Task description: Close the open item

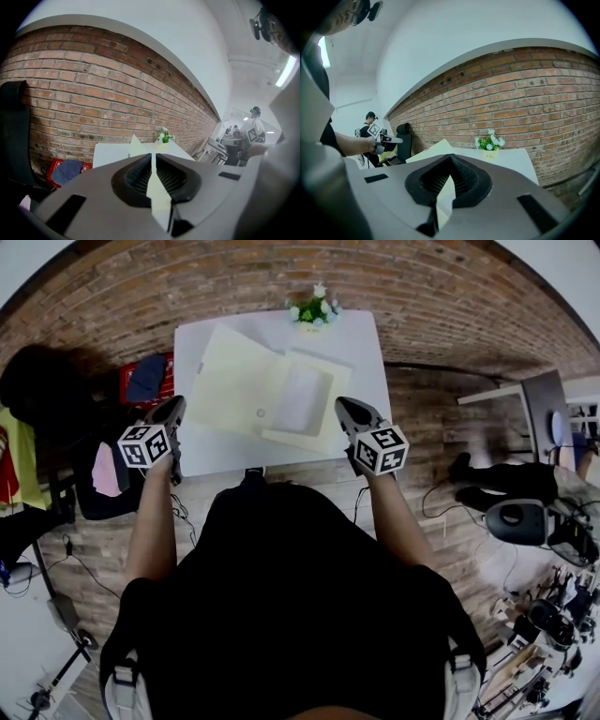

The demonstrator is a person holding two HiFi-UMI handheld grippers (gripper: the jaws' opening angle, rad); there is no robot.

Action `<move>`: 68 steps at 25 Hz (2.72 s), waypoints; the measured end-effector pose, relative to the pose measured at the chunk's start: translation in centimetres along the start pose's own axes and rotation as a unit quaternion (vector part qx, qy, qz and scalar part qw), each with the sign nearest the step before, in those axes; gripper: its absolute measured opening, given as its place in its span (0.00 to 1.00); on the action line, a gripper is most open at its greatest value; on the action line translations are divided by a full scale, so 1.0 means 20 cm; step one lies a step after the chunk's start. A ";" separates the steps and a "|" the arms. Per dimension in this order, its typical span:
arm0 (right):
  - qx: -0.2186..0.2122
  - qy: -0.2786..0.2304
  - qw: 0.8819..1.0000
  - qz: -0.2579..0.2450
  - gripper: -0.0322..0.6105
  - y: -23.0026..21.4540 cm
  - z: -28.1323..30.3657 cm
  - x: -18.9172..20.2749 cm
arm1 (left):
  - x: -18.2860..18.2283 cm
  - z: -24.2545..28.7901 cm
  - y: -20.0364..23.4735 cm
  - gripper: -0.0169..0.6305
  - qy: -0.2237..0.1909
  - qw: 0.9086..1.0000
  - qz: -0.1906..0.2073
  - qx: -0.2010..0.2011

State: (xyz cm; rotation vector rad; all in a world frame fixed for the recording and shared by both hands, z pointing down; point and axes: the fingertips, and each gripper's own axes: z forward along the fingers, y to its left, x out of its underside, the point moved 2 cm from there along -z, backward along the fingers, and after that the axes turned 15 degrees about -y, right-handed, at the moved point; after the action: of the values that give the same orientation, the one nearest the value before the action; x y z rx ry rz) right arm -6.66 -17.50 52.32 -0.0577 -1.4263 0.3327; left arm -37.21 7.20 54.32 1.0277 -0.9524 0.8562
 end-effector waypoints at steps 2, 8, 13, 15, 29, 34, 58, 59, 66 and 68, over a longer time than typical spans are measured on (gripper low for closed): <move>-0.003 0.004 1.000 0.000 0.08 0.01 0.02 0.01 | 0.04 0.00 0.03 0.10 0.008 1.000 0.000 -0.003; -0.010 0.017 1.000 -0.001 0.08 0.05 0.08 0.03 | 0.14 -0.01 0.11 0.20 0.034 0.999 -0.004 -0.013; -0.016 0.025 1.000 -0.007 0.08 0.09 0.12 0.04 | 0.24 -0.02 0.17 0.26 0.061 0.998 -0.012 -0.015; -0.017 0.028 0.999 -0.009 0.08 0.10 0.13 0.04 | 0.28 -0.02 0.19 0.28 0.071 0.997 -0.015 -0.014; -0.009 0.041 0.999 -0.009 0.08 0.13 0.14 0.08 | 0.52 0.01 0.28 0.36 0.125 0.991 -0.032 -0.017; -0.003 0.047 0.999 -0.006 0.08 0.11 0.12 0.10 | 0.56 0.04 0.29 0.36 0.140 0.989 -0.035 -0.016; 0.003 0.061 0.998 0.010 0.08 0.04 0.03 0.20 | 0.68 0.09 0.27 0.13 0.181 0.982 -0.038 -0.024; 0.004 0.062 0.998 0.010 0.08 0.04 0.02 0.20 | 0.68 0.09 0.27 0.12 0.180 0.983 -0.037 -0.024; 0.007 0.063 0.998 0.014 0.08 0.03 -0.03 0.24 | 0.64 0.09 0.22 0.10 0.173 0.984 -0.026 -0.024; 0.008 0.063 0.998 0.016 0.08 0.03 -0.05 0.25 | 0.63 0.09 0.21 0.10 0.173 0.984 -0.025 -0.022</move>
State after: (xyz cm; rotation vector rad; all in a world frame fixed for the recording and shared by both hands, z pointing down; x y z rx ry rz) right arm -5.28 -15.54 56.81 -0.0885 -1.2984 0.3607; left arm -36.96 8.39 67.69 0.8273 -0.6449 0.9309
